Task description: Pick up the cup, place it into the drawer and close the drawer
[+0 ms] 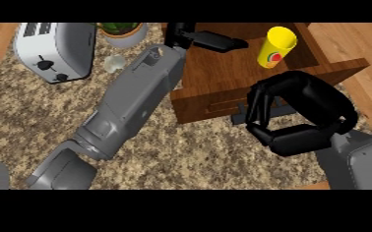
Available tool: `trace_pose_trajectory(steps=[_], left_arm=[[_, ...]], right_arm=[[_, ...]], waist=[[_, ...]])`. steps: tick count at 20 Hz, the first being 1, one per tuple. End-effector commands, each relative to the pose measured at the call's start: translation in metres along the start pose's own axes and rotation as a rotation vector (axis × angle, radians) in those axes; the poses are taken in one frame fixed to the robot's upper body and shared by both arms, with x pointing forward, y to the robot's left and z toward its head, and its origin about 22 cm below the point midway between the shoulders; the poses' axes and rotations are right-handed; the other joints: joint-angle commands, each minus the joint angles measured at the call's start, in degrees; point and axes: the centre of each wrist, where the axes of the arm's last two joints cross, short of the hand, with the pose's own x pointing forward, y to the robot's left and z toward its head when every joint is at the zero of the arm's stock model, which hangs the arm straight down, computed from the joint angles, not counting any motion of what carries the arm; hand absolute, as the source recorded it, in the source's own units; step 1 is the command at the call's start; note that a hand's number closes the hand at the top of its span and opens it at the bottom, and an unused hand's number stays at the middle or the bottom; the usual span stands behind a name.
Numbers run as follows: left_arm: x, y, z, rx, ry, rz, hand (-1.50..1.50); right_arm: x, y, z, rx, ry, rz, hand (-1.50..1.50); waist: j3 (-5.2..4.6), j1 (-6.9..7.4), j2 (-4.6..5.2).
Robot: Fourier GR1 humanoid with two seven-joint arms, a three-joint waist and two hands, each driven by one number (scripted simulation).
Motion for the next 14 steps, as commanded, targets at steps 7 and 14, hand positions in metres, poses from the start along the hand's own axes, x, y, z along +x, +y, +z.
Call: trace_pose_trajectory(steps=[7,14], left_arm=[[-0.007,0.006,0.002,0.109,-0.023,0.042,-1.5],[-0.026,0.015,0.018,0.099,-0.067,0.117,-1.5]], right_arm=[[0.004,0.001,0.019,0.139,0.332,0.407,-1.5],[-0.083,0.022,0.015,0.067,0.517,0.472,-1.5]], waist=[[0.07,5.61,-1.3],[0.1,10.34,-1.42]])
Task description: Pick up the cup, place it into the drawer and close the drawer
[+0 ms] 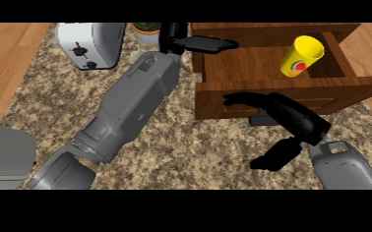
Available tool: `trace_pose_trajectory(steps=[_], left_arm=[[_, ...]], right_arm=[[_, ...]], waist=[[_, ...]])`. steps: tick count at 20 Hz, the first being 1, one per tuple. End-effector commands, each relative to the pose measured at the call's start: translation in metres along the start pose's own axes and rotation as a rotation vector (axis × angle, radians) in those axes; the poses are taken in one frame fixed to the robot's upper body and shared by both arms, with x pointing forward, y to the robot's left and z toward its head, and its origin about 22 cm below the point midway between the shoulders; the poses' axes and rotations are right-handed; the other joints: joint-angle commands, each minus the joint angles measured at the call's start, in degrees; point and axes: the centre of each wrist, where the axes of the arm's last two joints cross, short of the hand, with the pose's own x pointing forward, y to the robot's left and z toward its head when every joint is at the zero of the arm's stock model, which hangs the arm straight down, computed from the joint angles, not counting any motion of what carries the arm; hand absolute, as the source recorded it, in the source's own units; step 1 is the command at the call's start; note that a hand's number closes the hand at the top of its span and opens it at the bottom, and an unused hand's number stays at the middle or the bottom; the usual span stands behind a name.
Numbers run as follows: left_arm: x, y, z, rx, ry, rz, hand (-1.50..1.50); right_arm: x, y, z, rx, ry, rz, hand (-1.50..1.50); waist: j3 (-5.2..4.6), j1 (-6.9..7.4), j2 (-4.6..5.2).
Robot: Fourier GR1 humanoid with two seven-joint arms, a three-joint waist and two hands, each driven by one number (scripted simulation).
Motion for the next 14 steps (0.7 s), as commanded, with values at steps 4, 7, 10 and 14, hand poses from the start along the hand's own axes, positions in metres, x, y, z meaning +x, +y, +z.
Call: trace_pose_trajectory(steps=[4,7,10,14], left_arm=[[-0.012,0.025,0.011,0.018,-0.016,0.059,-1.5],[-0.012,0.043,0.016,0.024,-0.025,0.08,-1.5],[-0.011,0.049,0.02,0.023,-0.02,0.082,-1.5],[-0.015,0.062,0.029,0.025,-0.011,0.087,-1.5]], right_arm=[[-0.06,0.032,-0.031,0.118,0.153,0.1,-1.5],[-0.086,0.044,-0.047,0.115,0.205,0.113,1.5],[-0.115,0.037,-0.051,0.071,0.259,0.106,1.5],[-0.121,0.016,-0.071,-0.031,0.197,0.095,1.5]], waist=[[0.02,3.9,-0.18],[0.06,5.81,-0.31],[0.11,6.72,-0.37],[0.2,8.08,0.18]])
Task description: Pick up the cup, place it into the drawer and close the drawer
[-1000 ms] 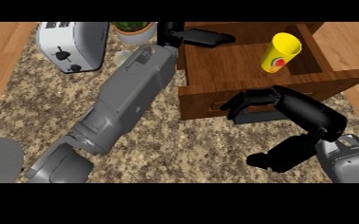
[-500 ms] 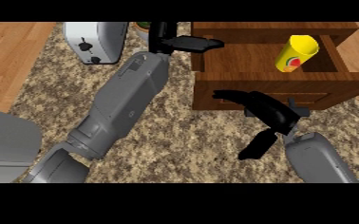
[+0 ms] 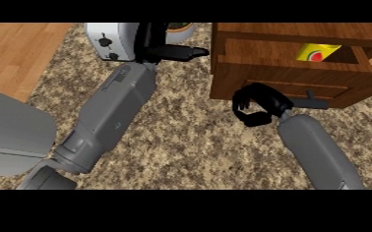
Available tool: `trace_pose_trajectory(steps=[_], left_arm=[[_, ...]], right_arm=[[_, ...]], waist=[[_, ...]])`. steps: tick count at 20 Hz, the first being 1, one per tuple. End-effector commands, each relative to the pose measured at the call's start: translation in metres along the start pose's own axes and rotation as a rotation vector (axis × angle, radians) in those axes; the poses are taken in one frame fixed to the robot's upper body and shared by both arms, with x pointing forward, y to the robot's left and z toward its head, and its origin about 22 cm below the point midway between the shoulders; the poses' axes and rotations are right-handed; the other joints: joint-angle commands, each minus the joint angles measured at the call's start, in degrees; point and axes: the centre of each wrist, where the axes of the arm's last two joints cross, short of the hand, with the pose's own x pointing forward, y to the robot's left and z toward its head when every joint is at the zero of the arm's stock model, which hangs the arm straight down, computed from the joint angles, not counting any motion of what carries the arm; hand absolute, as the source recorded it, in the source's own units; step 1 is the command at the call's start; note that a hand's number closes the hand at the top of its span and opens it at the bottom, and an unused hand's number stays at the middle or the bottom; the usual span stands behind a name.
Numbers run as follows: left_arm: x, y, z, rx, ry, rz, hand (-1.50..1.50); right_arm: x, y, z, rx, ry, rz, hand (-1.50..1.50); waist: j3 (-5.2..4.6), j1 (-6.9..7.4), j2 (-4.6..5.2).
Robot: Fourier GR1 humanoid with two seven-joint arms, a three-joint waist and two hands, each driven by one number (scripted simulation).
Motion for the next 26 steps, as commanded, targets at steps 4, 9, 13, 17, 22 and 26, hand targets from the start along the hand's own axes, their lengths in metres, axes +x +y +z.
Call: trace_pose_trajectory(steps=[4,9,13,17,22,26], left_arm=[[0.005,0.046,0.013,-0.009,0.006,0.013,-1.5],[0.003,0.048,0.02,-0.03,0.016,0.027,-1.5],[0.006,0.063,0.025,-0.051,0.019,0.025,-1.5],[0.004,0.059,0.029,-0.065,0.032,0.032,-1.5],[0.001,0.056,0.033,-0.097,0.032,0.043,-1.5],[0.005,0.063,0.032,-0.094,0.03,0.066,-1.5]], right_arm=[[-0.02,-0.043,-0.015,-0.192,-0.003,-0.05,1.5],[-0.023,-0.104,-0.005,-0.336,-0.037,-0.088,1.5],[-0.02,-0.127,0.0,-0.404,0.021,-0.112,1.5],[-0.019,-0.141,0.006,-0.42,0.01,-0.138,1.5],[-0.016,-0.167,0.022,-0.43,-0.028,-0.149,1.5],[-0.016,-0.171,0.026,-0.432,-0.036,-0.179,1.5]], waist=[[0.26,2.86,0.73],[0.33,4.13,1.44],[0.29,5.47,1.79],[0.32,6.56,2.13],[0.25,7.12,2.17],[0.16,7.68,2.45]])
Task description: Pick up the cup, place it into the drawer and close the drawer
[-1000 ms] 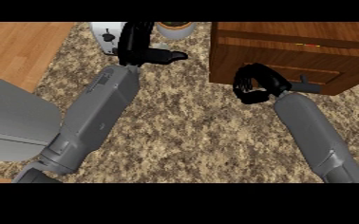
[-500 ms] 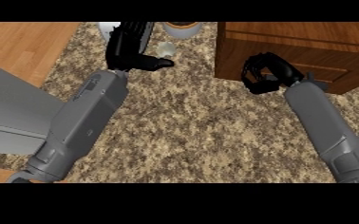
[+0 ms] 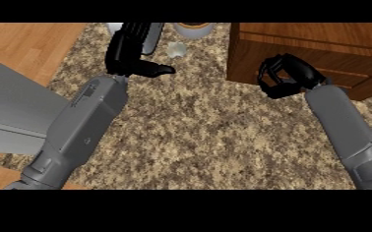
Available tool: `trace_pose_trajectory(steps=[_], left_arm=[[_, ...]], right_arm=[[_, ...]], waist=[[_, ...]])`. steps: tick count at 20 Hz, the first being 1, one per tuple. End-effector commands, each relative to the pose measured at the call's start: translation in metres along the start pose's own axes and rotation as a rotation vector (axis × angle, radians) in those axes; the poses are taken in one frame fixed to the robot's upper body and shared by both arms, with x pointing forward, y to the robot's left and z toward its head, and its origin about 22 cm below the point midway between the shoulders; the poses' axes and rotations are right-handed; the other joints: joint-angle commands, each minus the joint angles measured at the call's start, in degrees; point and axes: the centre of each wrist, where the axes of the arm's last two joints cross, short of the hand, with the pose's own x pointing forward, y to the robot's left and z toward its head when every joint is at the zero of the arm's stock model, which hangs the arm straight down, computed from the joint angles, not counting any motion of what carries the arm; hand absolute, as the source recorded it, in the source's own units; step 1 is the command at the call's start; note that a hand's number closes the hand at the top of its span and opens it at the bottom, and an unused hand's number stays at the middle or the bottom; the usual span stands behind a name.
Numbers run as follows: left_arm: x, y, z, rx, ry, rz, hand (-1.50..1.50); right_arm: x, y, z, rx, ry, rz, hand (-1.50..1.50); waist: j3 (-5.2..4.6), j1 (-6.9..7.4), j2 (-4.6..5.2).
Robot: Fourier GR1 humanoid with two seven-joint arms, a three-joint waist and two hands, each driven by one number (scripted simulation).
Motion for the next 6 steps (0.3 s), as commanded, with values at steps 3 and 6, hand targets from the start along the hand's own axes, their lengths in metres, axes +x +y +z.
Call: trace_pose_trajectory(steps=[3,6], left_arm=[[-0.003,0.002,0.007,-0.017,0.011,0.022,-1.5],[-0.002,0.0,0.004,-0.02,0.001,0.025,-1.5]], right_arm=[[0.053,-0.088,0.006,-0.258,-0.011,0.12,1.5],[0.054,-0.088,0.007,-0.24,-0.02,0.119,1.5]], waist=[[-0.71,2.38,0.96],[-0.7,2.17,1.41]])
